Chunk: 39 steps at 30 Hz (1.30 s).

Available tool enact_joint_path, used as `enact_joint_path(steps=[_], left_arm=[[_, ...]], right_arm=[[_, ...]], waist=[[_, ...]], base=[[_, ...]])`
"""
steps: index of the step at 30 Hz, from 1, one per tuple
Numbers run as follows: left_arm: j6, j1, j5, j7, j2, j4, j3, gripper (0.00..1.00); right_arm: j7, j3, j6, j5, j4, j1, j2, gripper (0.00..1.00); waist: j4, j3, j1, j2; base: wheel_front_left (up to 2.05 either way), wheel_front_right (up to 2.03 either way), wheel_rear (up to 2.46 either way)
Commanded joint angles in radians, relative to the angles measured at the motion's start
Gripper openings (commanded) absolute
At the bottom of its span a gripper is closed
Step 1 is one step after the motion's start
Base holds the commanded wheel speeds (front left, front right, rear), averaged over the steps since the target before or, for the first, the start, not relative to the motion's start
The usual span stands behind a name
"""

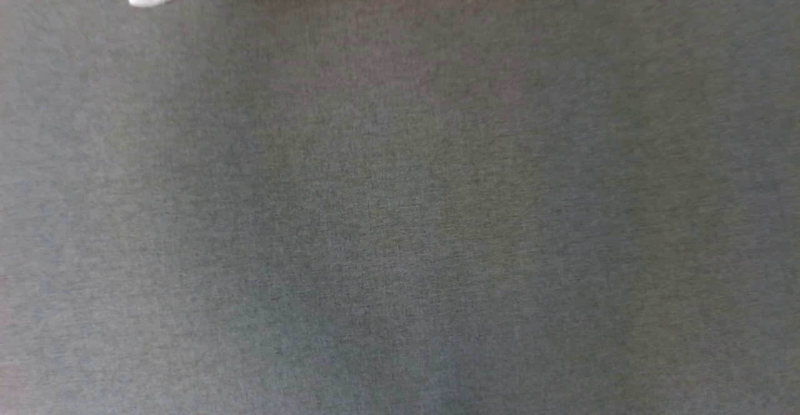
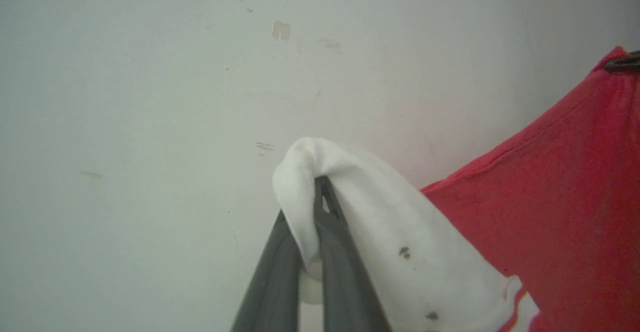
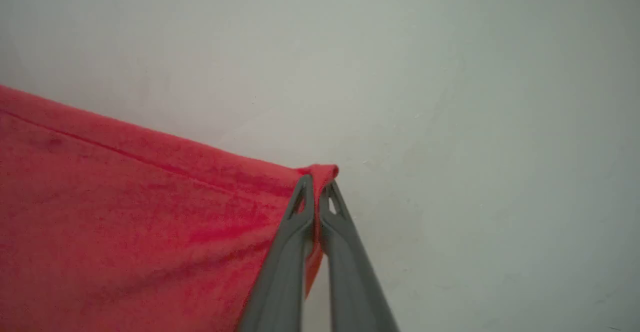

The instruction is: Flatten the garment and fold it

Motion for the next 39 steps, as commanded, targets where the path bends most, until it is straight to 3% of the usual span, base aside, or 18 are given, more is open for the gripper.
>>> enact_joint_path(steps=[1,13,20,26,33,39], left_arm=[[-0.006,-0.018,-0.021,-0.021,0.008,0.004,-0.019,0.0],[-0.007,0.017,-0.175,-0.128,0.087,-0.061,-0.164,0.0],[-0.007,0.152,-0.282,-0.14,0.161,-0.229,-0.203,0.0],[-0.004,0.371,-0.307,-0.141,0.223,-0.406,-0.182,0.0],[0.079,0.713,-0.303,-0.141,0.259,-0.573,-0.128,0.0],[0.139,0.965,-0.274,-0.141,0.255,-0.634,-0.136,0.0]], right_arm=[[-0.016,-0.013,-0.001,-0.017,0.009,-0.018,-0.009,0.0],[-0.1,-0.036,-0.001,-0.063,-0.003,-0.007,-0.015,0.0],[-0.159,0.03,-0.001,0.038,-0.103,0.124,-0.043,0.0],[-0.15,0.069,-0.001,0.167,-0.351,0.409,-0.092,0.0],[-0.076,0.032,-0.001,0.252,-0.683,0.818,-0.104,0.0],[-0.045,0.002,-0.001,0.279,-0.812,1.096,-0.054,0.0]], waist=[[0.014,0.078,-0.0003,0.0001],[0.041,0.221,-0.0003,0.0001],[0.045,0.213,-0.0003,0.0001],[0.042,0.142,-0.0003,0.0001],[0.036,0.037,-0.0003,0.0001],[0.034,-0.048,-0.0003,0.0001]], base=[[0.0,0.0,0.0],[0.0,0.0,0.0],[0.0,0.0,0.0],[0.0,0.0,0.0],[0.0,0.0,0.0],[0.0,0.0,0.0]])
